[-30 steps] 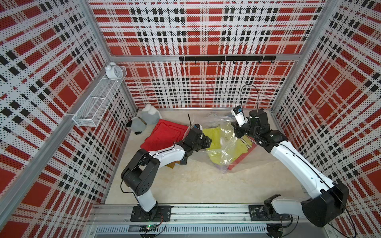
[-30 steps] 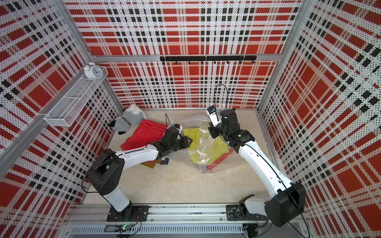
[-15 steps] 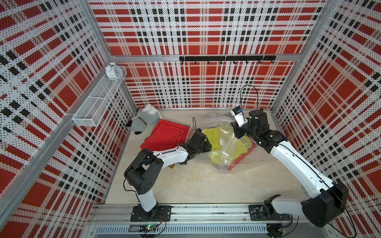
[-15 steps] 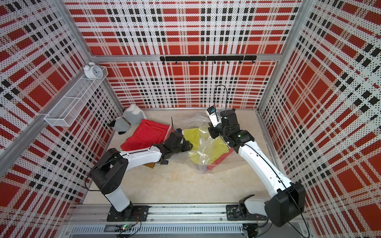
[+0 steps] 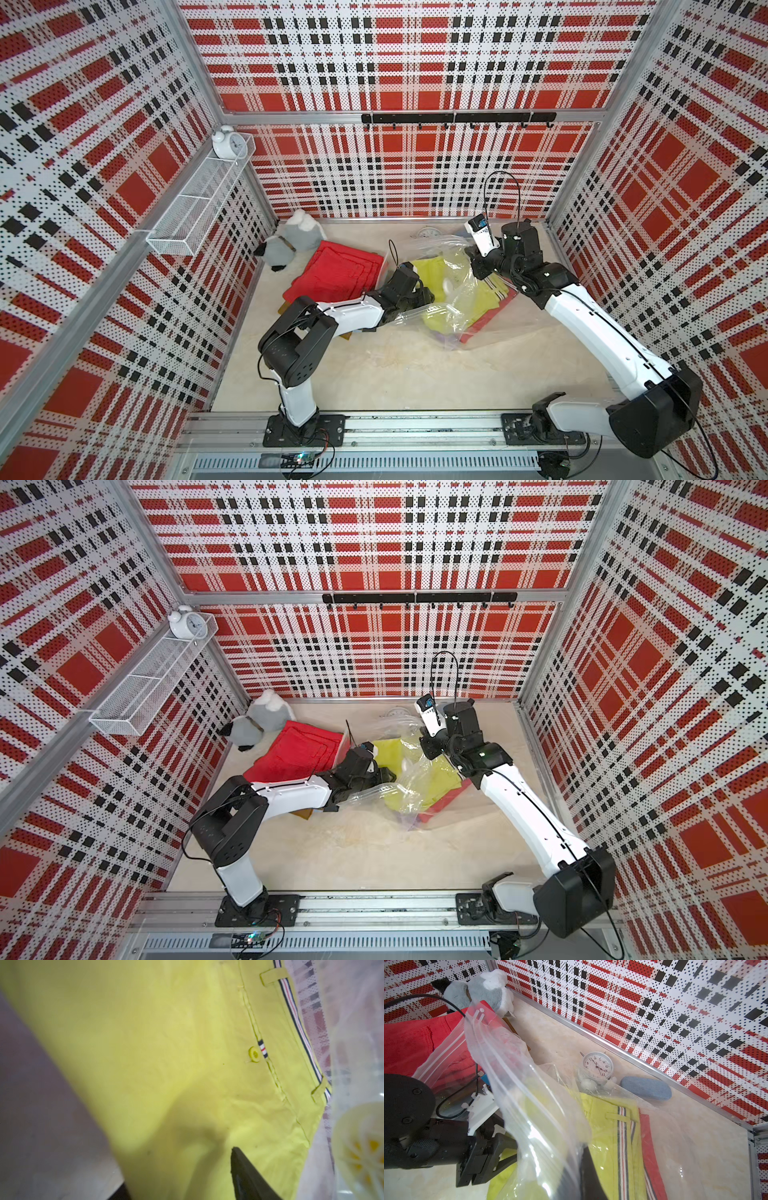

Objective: Take the trousers out of the vacuum bag
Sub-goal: Take out the trousers from the vacuum bag.

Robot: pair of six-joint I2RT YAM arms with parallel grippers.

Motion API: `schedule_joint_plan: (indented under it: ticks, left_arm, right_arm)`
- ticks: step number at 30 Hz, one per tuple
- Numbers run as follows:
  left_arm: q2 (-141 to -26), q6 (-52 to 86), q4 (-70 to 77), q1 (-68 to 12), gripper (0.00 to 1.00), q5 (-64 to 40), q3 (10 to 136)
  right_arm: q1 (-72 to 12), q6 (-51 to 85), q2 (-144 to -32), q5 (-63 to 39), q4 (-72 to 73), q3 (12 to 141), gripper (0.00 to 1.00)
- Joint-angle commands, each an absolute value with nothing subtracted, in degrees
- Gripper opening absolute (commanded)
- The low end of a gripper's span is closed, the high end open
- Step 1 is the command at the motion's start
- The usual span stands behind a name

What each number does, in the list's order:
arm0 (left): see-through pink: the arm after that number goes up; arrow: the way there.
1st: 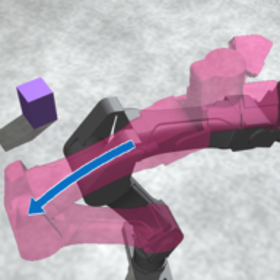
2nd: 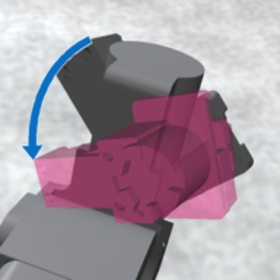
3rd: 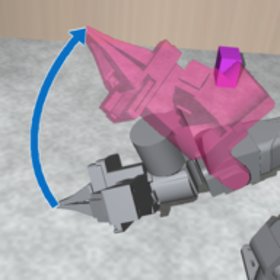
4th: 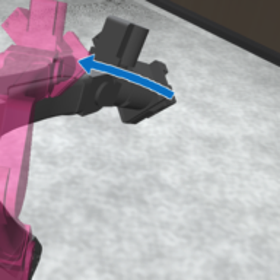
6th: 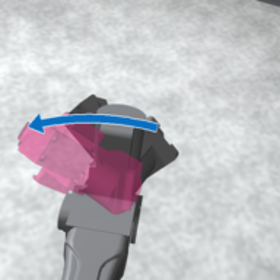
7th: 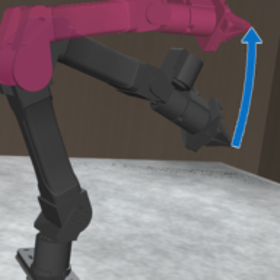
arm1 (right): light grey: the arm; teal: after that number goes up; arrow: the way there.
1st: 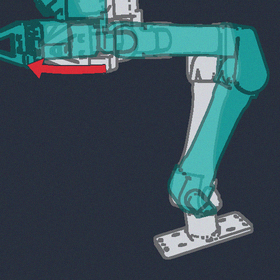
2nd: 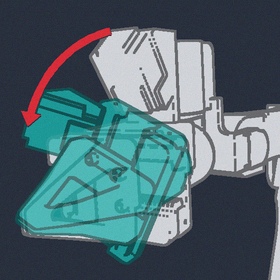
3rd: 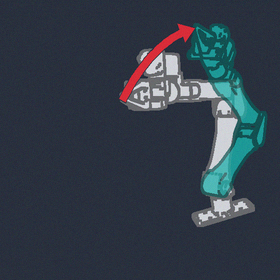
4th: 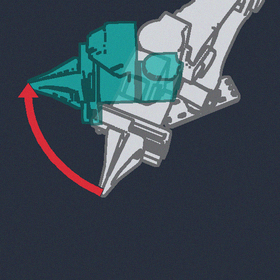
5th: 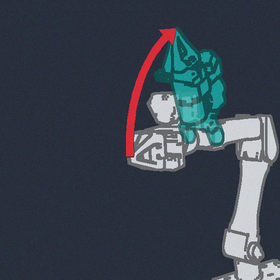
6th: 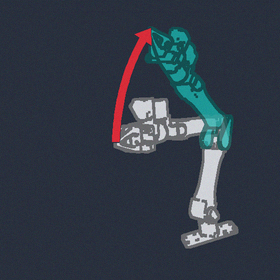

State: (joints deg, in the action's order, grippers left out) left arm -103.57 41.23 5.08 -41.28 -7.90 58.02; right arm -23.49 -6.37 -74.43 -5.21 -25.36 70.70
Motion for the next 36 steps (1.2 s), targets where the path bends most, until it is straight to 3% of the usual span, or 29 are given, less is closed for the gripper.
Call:
schedule_joint_plan:
  ticks: [1, 4, 10, 20, 36]
  left_arm:
    - [-105.2, 41.47, 11.3, -41.7, 0.58, -13.53, 58.77]
    - [-105.16, 41.66, 13.54, -41.66, 0.55, -14.62, 58.48]
    - [-102.87, 41.45, 14.86, -41.32, 0.42, -15.0, 58.51]
    - [-96.94, 40.61, 20.26, -38.86, 0.5, -15.89, 52.76]
    - [-104.28, 44.47, 26.47, -39.02, 0.54, -20.99, 52.93]
  right_arm:
    - [-23.3, -6.08, -74.44, -4.88, -22.77, 70.33, 0.0]
    - [-23.29, -6.11, -74.47, -4.75, -22.85, 70.13, 0.0]
    - [-23.35, -6.0, -74.38, -4.65, -22.73, 69.95, 0.0]
    - [-23.31, -5.82, -74.27, -4.66, -22.49, 69.61, 0.0]
    - [-23.34, -5.58, -73.83, -4.57, -22.59, 69.21, 0.0]
